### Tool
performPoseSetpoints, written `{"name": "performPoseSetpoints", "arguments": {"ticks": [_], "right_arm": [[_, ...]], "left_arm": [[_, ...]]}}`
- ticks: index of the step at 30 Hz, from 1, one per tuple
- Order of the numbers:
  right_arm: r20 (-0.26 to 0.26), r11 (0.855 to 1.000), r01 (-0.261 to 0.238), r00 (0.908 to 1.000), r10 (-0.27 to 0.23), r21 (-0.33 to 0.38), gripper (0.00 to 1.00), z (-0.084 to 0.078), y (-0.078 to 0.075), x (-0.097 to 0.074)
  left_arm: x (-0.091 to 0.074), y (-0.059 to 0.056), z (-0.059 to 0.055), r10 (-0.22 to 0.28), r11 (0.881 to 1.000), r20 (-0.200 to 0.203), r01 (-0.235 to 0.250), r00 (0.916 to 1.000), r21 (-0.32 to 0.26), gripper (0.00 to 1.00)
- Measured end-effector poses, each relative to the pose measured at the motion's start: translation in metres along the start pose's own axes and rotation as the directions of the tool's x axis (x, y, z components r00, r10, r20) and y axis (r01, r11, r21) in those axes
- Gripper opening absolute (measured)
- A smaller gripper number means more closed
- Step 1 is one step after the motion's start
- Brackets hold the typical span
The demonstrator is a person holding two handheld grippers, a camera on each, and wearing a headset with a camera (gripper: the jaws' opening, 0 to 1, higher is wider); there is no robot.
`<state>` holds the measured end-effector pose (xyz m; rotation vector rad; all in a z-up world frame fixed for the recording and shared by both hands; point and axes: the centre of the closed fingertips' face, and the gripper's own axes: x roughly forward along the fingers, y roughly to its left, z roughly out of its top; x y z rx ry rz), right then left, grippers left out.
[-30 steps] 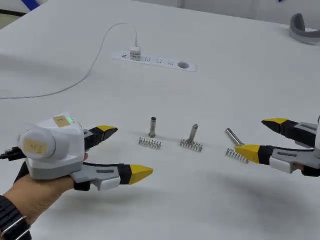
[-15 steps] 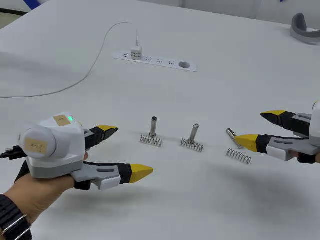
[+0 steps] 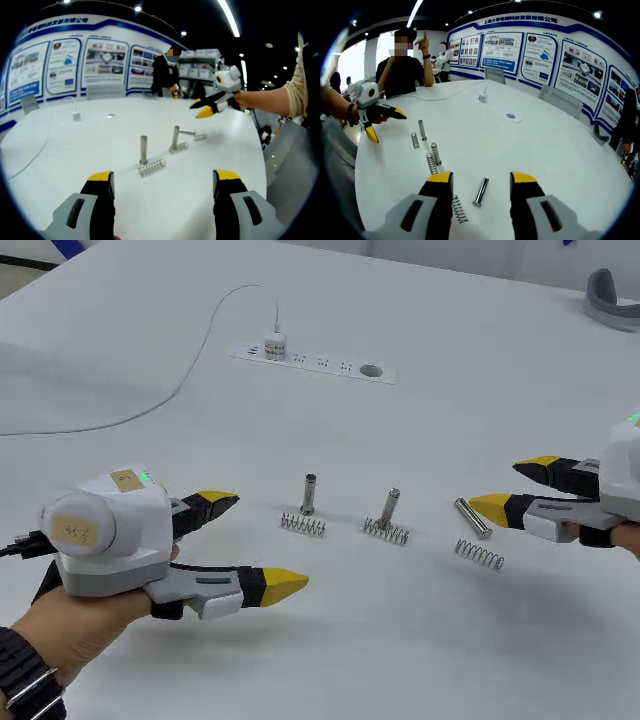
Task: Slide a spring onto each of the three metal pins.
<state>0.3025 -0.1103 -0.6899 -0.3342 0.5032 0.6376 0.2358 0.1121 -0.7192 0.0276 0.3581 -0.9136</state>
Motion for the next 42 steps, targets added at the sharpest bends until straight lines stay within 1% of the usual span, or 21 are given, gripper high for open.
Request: {"name": "performPoseSetpoints", "arguments": {"ticks": [5, 16, 22, 34, 38, 42], "right_arm": [[-0.022, 1.0, 0.005, 0.9997, -0.005, 0.01, 0.43, -0.004, -0.001, 0.003], [-0.042, 0.999, 0.026, 0.9988, -0.024, 0.029, 0.38, -0.007, -0.006, 0.006], [-0.055, 0.999, 0.034, 0.998, -0.032, 0.033, 0.36, -0.009, -0.008, 0.007], [-0.091, 0.998, 0.047, 0.9948, -0.044, 0.034, 0.31, -0.008, -0.012, 0.018], [-0.117, 0.998, 0.046, 0.9922, -0.041, 0.041, 0.29, -0.01, -0.011, 0.026], [-0.156, 0.997, 0.055, 0.9867, -0.046, 0.054, 0.26, -0.017, -0.011, 0.034]], "left_arm": [[0.001, 0.0, 0.001, -0.001, 1.0, 0.002, 0.001, 1.0, 0.001, 0.82], [0.002, 0.001, 0.0, -0.008, 1.0, -0.007, 0.008, 0.9999, 0.006, 0.82], [0.002, 0.002, 0.002, -0.008, 1.0, -0.001, 0.008, 1.0, 0.004, 0.81], [0.003, 0.0, 0.002, -0.009, 1.0, -0.001, 0.009, 1.0, 0.003, 0.81], [0.004, 0.0, 0.002, -0.009, 1.0, -0.001, 0.009, 1.0, 0.003, 0.81], [0.004, -0.001, 0.001, -0.01, 1.0, -0.003, 0.01, 1.0, 0.003, 0.81]]}}
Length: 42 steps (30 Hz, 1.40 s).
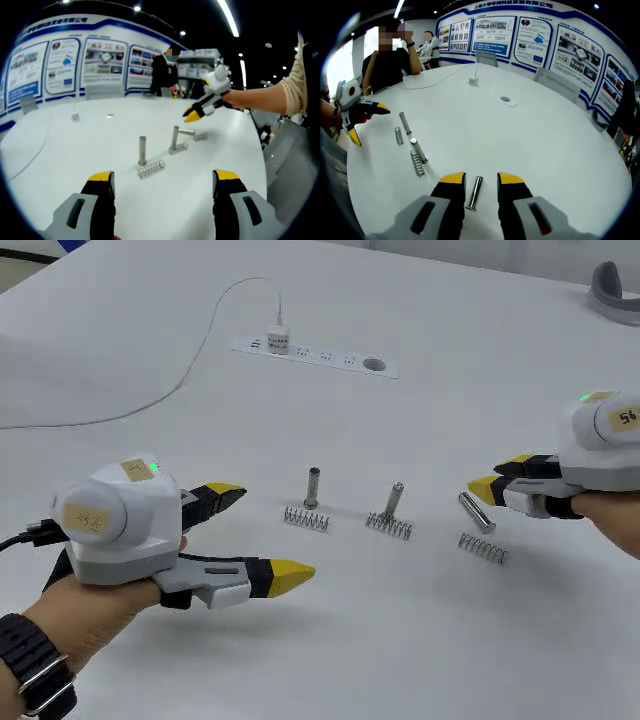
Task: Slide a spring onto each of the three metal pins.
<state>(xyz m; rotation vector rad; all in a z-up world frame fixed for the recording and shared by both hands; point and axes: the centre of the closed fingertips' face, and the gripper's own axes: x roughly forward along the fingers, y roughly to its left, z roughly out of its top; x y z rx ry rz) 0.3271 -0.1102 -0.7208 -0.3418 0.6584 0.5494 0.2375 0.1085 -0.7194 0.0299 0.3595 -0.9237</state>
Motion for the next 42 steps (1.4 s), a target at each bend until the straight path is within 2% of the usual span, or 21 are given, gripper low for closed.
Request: {"name": "performPoseSetpoints", "arguments": {"ticks": [8, 16, 42], "right_arm": [[-0.093, 0.999, 0.018, 0.9955, -0.014, 0.045, 0.18, -0.017, 0.0, 0.016], [-0.141, 0.998, 0.028, 0.9898, -0.02, 0.056, 0.14, -0.024, 0.001, 0.023], [-0.203, 0.995, 0.026, 0.9792, -0.006, 0.096, 0.1, -0.032, 0.001, 0.034]], "left_arm": [[0.001, -0.001, -0.003, -0.002, 1.0, -0.005, 0.002, 1.0, -0.003, 0.81], [0.001, 0.0, -0.003, -0.003, 1.0, -0.005, 0.003, 1.0, -0.006, 0.8], [0.002, 0.003, -0.004, -0.006, 1.0, -0.004, 0.006, 1.0, -0.014, 0.8]]}}
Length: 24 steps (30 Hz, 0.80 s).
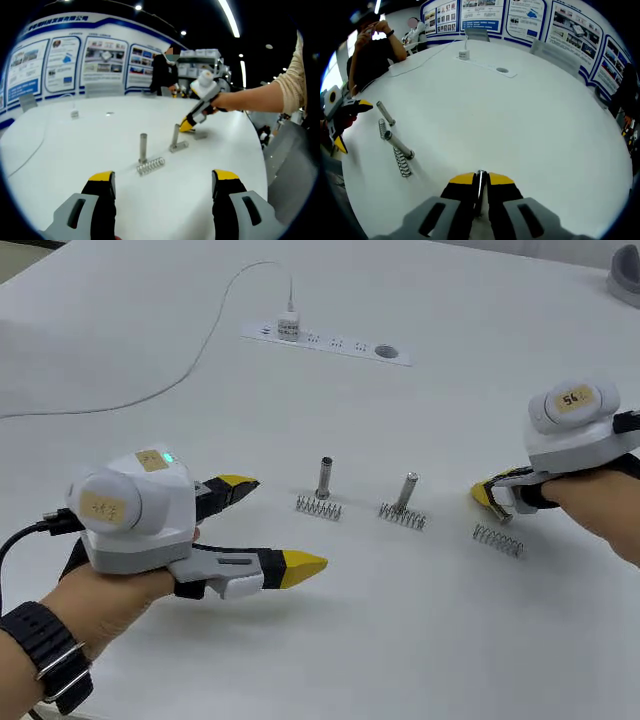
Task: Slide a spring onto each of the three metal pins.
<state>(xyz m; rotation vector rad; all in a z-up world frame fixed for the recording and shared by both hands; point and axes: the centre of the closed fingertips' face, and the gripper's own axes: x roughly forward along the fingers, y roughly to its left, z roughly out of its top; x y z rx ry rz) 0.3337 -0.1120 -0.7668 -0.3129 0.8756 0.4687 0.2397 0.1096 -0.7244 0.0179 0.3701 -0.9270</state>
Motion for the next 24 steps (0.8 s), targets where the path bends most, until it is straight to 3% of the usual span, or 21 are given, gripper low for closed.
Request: {"name": "performPoseSetpoints", "arguments": {"ticks": [16, 24], "right_arm": [[-0.048, 0.999, -0.015, 0.9987, 0.017, 0.043, 0.09, 0.0005, -0.0009, 0.0032], [-0.048, 0.999, -0.011, 0.9988, 0.014, 0.048, 0.09, 0.0007, -0.0002, 0.0017]], "left_arm": [[-0.0003, 0.0003, 0.001, 0.01, 1.0, 0.002, -0.01, 1.0, -0.002, 0.8], [0.001, -0.0009, 0.0009, 0.007, 1.0, 0.0, -0.007, 1.0, 0.0, 0.8]]}}
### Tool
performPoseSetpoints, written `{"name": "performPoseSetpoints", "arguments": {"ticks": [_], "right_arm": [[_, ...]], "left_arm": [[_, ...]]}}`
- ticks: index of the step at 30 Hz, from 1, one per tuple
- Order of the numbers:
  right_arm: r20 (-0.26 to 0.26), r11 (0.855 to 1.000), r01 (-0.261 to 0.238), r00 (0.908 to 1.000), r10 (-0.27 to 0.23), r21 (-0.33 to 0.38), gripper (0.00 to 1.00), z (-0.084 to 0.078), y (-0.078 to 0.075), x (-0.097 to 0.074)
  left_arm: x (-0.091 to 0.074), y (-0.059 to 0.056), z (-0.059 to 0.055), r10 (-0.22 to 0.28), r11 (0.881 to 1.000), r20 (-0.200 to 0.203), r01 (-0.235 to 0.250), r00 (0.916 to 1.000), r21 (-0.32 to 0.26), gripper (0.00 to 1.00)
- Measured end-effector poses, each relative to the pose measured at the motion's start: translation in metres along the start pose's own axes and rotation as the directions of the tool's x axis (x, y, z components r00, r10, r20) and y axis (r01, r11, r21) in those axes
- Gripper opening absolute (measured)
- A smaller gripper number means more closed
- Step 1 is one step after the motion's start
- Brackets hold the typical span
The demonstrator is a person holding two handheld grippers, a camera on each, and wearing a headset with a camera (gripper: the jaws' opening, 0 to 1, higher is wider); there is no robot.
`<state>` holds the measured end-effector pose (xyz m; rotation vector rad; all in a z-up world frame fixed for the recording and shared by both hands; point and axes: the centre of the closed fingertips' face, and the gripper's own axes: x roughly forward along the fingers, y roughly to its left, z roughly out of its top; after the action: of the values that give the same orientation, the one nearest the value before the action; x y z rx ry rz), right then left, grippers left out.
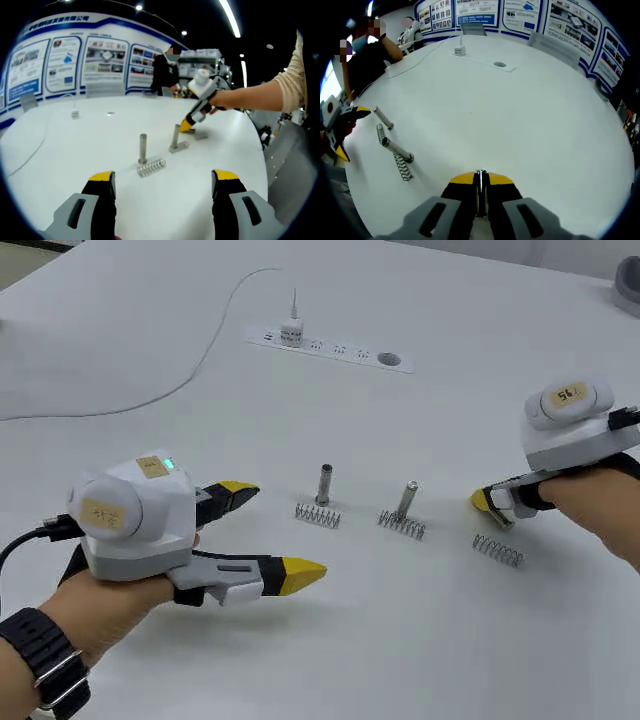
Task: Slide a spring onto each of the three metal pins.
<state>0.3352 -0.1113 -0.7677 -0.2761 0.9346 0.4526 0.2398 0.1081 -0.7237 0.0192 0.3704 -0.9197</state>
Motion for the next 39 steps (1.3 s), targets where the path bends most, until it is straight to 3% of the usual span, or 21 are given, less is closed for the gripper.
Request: {"name": "performPoseSetpoints", "arguments": {"ticks": [6, 14, 22, 39], "right_arm": [[0.02, 1.0, 0.009, 0.9998, -0.009, 0.004, 0.09, 0.001, 0.0, -0.005], [0.079, 1.0, 0.0, 0.9969, 0.0, 0.007, 0.09, 0.012, 0.006, -0.027], [0.119, 1.0, 0.013, 0.9928, -0.012, -0.007, 0.09, 0.007, 0.01, -0.046], [0.179, 1.0, 0.022, 0.9835, -0.025, 0.017, 0.09, -0.002, 0.011, -0.06]], "left_arm": [[-0.002, 0.003, 0.001, 0.007, 1.0, 0.001, -0.007, 1.0, 0.0, 0.8], [-0.003, 0.001, 0.003, 0.008, 1.0, 0.002, -0.008, 1.0, 0.004, 0.8], [-0.001, -0.005, 0.008, -0.002, 1.0, 0.008, 0.002, 1.0, 0.016, 0.8], [-0.001, -0.008, 0.013, -0.003, 1.0, 0.016, 0.003, 0.9999, 0.029, 0.8]]}}
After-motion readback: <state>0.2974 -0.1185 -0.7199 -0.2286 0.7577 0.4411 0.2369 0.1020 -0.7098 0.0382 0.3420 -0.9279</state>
